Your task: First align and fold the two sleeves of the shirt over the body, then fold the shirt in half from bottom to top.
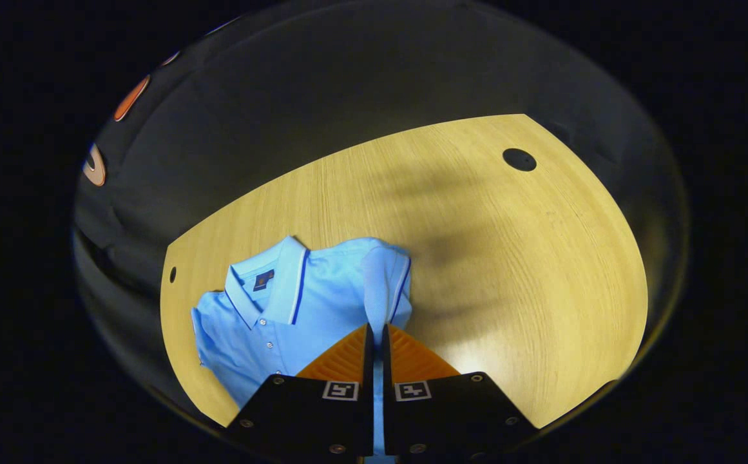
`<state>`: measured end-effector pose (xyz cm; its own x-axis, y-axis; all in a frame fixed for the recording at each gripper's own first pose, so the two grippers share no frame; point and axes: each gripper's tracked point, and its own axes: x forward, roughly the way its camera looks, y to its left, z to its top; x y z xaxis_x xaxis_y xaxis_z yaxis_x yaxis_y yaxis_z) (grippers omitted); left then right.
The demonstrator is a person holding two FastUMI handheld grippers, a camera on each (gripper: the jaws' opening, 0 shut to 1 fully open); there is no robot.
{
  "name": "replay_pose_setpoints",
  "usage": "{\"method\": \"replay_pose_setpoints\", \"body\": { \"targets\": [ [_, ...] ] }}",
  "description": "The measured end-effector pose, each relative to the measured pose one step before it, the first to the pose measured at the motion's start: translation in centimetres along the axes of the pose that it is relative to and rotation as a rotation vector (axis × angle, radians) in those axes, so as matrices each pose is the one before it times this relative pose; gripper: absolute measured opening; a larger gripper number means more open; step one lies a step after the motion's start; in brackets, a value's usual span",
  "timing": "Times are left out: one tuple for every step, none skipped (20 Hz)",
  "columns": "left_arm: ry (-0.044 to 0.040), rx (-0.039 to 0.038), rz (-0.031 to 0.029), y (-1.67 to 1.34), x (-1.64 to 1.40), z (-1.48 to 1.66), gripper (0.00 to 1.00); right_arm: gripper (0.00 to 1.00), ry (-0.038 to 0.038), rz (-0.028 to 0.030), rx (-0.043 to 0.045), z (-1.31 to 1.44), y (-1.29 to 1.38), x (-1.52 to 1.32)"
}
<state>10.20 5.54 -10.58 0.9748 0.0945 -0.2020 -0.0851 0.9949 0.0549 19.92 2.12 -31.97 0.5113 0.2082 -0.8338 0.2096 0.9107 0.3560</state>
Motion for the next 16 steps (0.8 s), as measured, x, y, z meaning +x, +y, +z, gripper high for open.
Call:
{"method": "replay_pose_setpoints", "body": {
  "targets": [
    [0.00339, 0.01342, -0.01232, -0.008, -0.151, -0.109, 0.98, 0.06, -0.00211, 0.00946, -0.01011, -0.194, 0.727, 0.117],
    [0.00112, 0.01145, -0.00606, 0.235, 0.067, -0.004, 0.95, 0.07, 0.00318, 0.02094, -0.01007, -0.445, 0.953, -0.154],
    [0.00680, 0.00422, -0.00661, 0.202, -0.107, -0.153, 0.96, 0.10, 0.00664, 0.04365, -0.01238, -0.459, 1.532, -0.204],
    [0.00492, 0.00149, 0.00151, 0.436, -0.042, -0.158, 1.00, 0.13, -0.00057, 0.03617, -0.01669, -0.178, 1.145, -0.584],
    [0.00948, -0.00049, -0.00087, 0.432, -0.074, -0.362, 1.00, 0.22, -0.00677, 0.02380, -0.02505, -0.214, 0.962, -0.136],
    [0.00981, -0.00158, 0.00464, 0.455, -0.032, -0.245, 1.00, 0.28, -0.00934, 0.00513, -0.02792, -0.242, 0.456, -0.224],
    [0.01334, -0.00049, 0.00410, 0.478, 0.081, -0.605, 1.00, 0.32, -0.00125, -0.01160, -0.02383, -0.285, -0.066, -0.198],
    [0.01230, 0.00116, -0.00102, 0.347, 0.111, -0.282, 1.00, 0.40, 0.00064, -0.01523, -0.01415, -0.363, -0.069, -0.326],
    [0.01509, -0.00108, -0.00339, 0.367, 0.007, -0.404, 1.00, 0.45, -0.00500, -0.01569, -0.01714, -0.054, -0.314, -0.400],
    [0.01614, -0.00502, -0.00176, 0.310, 0.135, -0.421, 1.00, 0.48, -0.01605, -0.01128, -0.01807, 0.129, -0.140, -0.529],
    [0.01760, -0.00684, -0.00414, 0.394, 0.238, -0.651, 1.00, 0.53, -0.02342, -0.00505, -0.01766, 0.307, -0.044, -0.499],
    [0.01903, -0.00701, -0.00348, 0.345, 0.298, -0.471, 1.00, 0.56, -0.02338, -0.00303, -0.01112, 0.369, -0.112, -0.888],
    [0.01794, -0.00548, -0.00555, 0.292, 0.198, -0.609, 1.00, 0.62, -0.01642, 0.00559, -0.00302, 0.360, 0.073, -0.888],
    [0.02295, -0.00375, 0.00056, 0.466, 0.193, -0.574, 1.00, 0.65, -0.02384, -0.00114, 0.00043, 0.429, -0.032, -1.025],
    [0.02939, -0.00751, -0.01131, 0.149, 0.404, -0.773, 1.00, 0.70, -0.03569, -0.00498, -0.00513, 0.773, -0.204, -0.764],
    [0.03887, -0.01424, -0.01882, 0.013, 0.567, -0.917, 1.00, 0.71, -0.03635, -0.00963, -0.00981, 0.547, -0.241, -0.759]
  ]
}}
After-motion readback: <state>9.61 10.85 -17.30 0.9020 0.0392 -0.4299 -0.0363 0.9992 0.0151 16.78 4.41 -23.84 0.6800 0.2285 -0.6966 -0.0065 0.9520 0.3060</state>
